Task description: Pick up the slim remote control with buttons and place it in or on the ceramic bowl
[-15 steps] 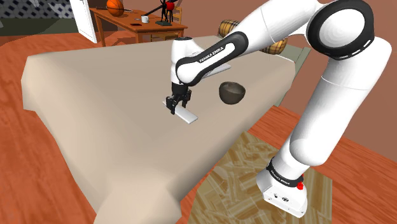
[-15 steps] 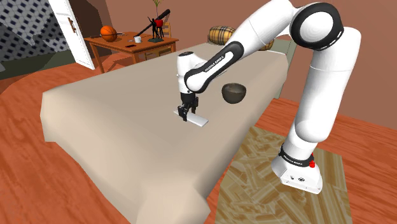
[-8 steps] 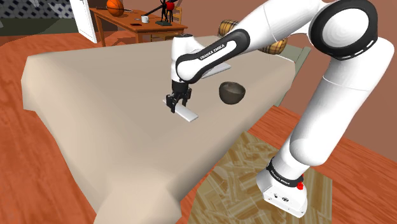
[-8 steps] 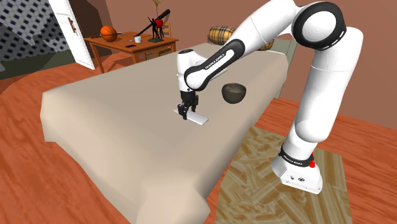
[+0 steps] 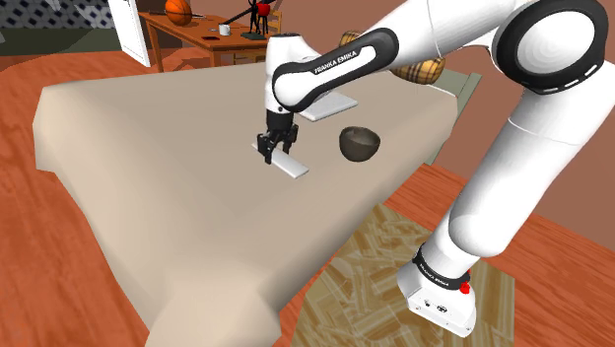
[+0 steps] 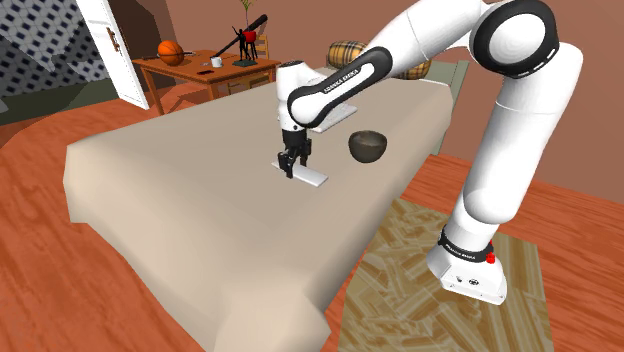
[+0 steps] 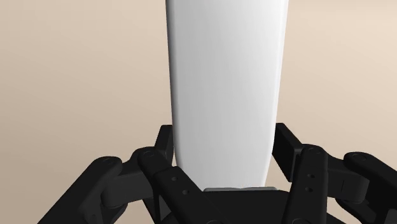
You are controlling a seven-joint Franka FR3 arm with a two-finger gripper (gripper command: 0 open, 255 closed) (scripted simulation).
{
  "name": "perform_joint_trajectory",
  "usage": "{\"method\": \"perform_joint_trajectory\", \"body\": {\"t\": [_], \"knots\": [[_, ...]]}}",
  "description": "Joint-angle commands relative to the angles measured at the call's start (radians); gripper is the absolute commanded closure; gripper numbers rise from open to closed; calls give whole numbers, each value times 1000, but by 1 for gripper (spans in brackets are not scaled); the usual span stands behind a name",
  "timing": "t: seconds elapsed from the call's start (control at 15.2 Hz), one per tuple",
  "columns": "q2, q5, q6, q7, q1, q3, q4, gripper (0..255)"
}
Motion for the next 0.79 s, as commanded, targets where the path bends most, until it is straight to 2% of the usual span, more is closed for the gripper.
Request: {"method": "perform_joint_trajectory", "body": {"t": [0.0, 0.73], "knots": [[-14, 4, -25, -5, -1, -1, 11, 255], [-70, 18, -168, -15, -3, -2, 99, 255]]}}
